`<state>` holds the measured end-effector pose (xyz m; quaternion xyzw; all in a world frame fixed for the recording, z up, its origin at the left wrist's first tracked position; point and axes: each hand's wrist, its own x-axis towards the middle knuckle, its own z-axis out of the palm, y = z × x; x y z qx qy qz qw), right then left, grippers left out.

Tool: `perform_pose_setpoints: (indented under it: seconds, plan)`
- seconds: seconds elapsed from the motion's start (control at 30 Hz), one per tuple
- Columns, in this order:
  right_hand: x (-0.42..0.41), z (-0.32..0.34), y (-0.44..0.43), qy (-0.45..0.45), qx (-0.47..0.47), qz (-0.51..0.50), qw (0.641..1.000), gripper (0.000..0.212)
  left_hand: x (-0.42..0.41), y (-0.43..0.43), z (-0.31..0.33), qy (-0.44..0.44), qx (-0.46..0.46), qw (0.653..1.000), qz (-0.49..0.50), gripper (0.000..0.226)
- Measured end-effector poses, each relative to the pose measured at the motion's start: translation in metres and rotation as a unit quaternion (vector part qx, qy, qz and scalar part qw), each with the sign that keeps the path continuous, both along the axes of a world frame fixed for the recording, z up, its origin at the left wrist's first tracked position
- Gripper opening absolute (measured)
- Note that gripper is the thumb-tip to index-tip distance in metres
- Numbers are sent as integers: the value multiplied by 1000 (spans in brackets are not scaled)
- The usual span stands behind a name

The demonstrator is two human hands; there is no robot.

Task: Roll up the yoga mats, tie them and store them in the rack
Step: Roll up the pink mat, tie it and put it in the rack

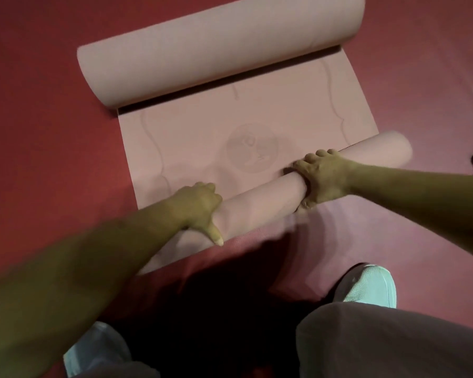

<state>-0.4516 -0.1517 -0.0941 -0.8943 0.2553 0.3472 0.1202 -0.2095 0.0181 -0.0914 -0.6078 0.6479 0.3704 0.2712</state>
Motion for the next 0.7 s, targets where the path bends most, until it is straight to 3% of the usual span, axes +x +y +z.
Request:
perform_pose_setpoints:
  seconds: [0.1,0.17,0.27,0.37,0.4,0.5,0.53,0.6,0.7]
  plan:
    - [8,2,-16,-46,59,-66,995,105,14,-6,4,6,-29,999,45,102]
    - [13,4,-19,-77,2,-66,995,97,22,-9,7,6,-69,994,84,97]
    - [31,10,-16,-121,-138,-76,980,78,33,-12,11,-7,-157,979,127,68]
    - [54,18,-14,-94,-150,-86,980,56,20,-9,18,-56,-179,979,79,40]
    - [58,20,-15,-87,-138,-88,983,52,9,-6,18,-63,-156,983,77,46]
    - [64,25,-14,-88,-112,-97,985,46,-22,12,5,-90,-106,987,81,122]
    - [64,27,-13,-91,-122,-89,984,45,-27,18,-2,-113,-124,983,68,137]
    - [62,29,-5,-106,-132,-75,983,51,-27,21,-18,-154,-170,971,71,146]
    - [53,20,14,-64,-110,-38,991,84,-13,8,-24,-146,-195,966,83,132]
